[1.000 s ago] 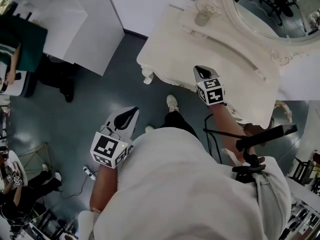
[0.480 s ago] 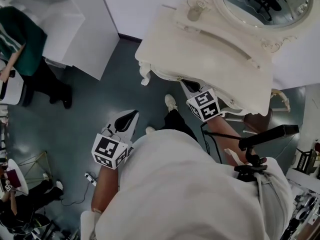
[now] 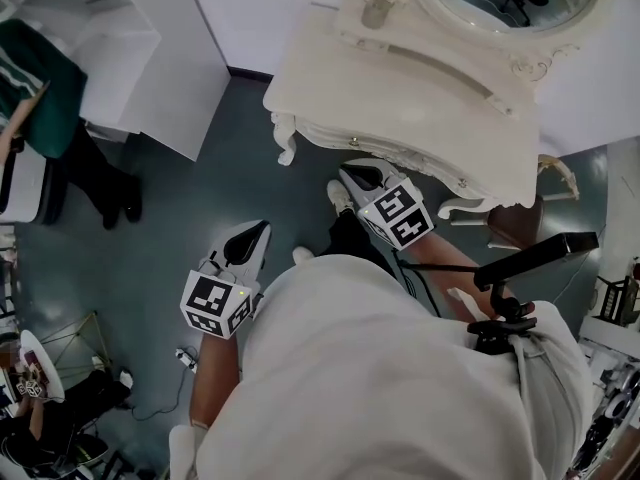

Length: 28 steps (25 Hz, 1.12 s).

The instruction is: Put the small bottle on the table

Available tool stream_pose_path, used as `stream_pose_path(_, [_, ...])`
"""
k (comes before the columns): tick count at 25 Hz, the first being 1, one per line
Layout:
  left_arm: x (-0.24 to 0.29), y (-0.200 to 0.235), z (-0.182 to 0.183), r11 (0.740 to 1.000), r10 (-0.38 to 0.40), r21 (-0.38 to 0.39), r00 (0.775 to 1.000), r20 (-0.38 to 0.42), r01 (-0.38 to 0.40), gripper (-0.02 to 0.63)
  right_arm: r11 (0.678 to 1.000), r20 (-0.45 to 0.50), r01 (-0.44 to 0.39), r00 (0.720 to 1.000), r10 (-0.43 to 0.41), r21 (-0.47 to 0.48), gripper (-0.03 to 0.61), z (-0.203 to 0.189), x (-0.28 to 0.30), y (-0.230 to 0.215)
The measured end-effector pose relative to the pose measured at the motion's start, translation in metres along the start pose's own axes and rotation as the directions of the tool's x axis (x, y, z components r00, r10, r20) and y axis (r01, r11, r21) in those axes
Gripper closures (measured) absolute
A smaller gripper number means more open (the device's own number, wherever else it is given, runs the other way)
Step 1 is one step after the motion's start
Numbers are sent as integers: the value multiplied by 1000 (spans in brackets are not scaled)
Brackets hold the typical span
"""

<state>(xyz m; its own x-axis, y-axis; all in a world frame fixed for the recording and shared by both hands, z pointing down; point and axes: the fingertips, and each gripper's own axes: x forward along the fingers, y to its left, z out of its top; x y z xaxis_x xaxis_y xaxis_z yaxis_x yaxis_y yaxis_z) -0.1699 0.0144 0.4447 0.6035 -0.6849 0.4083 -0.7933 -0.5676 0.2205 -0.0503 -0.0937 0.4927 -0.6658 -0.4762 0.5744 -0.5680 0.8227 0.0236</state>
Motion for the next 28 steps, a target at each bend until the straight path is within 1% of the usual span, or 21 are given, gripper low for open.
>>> stream_pose_path(6, [-8,-2,-12,1000,11,-7,1000,0,-11,611,999,-7,-26,1000,26,-41,577,-3,0,19])
stream_pose_path(10, [-5,-3,-14,1000,3,-4,1000,-10,-3,611,998,2,-45,999,45,-54,577,3,0,27])
stream_pose_path(28, [-3,-5,-11,1000,-6,12,1000,-14,6,611,995,21,-63,998,65,-82,578,14,-5,35])
